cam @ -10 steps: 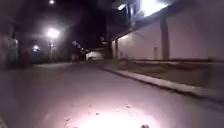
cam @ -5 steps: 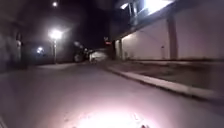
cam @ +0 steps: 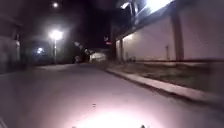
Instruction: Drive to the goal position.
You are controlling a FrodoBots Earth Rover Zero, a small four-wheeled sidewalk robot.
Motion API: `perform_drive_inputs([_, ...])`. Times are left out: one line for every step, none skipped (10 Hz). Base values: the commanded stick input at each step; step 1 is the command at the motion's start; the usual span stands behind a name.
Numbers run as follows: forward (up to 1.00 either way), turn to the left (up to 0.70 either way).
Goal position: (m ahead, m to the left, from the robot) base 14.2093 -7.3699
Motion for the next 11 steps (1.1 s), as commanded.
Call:
perform_drive_inputs([0.7,0.34])
perform_drive_inputs([0.7,0.22])
perform_drive_inputs([0.7,0.02])
perform_drive_inputs([0.7,0.0])
perform_drive_inputs([0.7,0.0])
perform_drive_inputs([0.7,0.0])
perform_drive_inputs([0.7,0.0])
perform_drive_inputs([0.7,0.09])
perform_drive_inputs([0.7,0.35])
perform_drive_inputs([0.7,0.35])
perform_drive_inputs([0.7,0.0])
